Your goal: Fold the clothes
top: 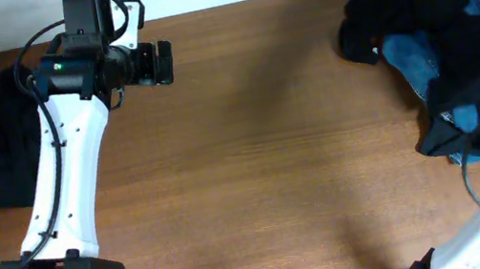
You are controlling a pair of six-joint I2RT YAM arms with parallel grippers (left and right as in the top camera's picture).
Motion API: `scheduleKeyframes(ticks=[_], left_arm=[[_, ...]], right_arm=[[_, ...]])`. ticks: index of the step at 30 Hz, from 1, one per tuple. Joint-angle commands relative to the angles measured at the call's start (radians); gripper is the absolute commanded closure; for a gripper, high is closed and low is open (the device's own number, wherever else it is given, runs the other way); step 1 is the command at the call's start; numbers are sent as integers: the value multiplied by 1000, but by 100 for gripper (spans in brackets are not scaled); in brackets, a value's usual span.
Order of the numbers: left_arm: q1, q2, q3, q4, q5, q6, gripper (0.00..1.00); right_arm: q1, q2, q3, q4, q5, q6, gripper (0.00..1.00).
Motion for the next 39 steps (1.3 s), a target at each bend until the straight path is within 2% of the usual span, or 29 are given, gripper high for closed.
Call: scheduleKeyframes(ticks=[1,8,14,26,31,39], left_arm=[[0,-21,10,2,-62,-2,1],[0,-21,10,2,-84,-2,1],[1,-21,10,4,-89,-2,1],[62,-21,10,-3,-87,-3,1],[66,-21,10,-13,-87,-3,1],[66,-21,10,-22,-87,-3,1]], right_arm=[[74,-69,137,-46,-15,-42,96],[142,-71,308,-98,49,-41,96],[175,-73,401,-104,-72,-41,96],[352,-73,702,-100,-80,-33,96],[356,-73,733,-80,-69,-10,96],[354,-73,733,-84,69,-11,96]])
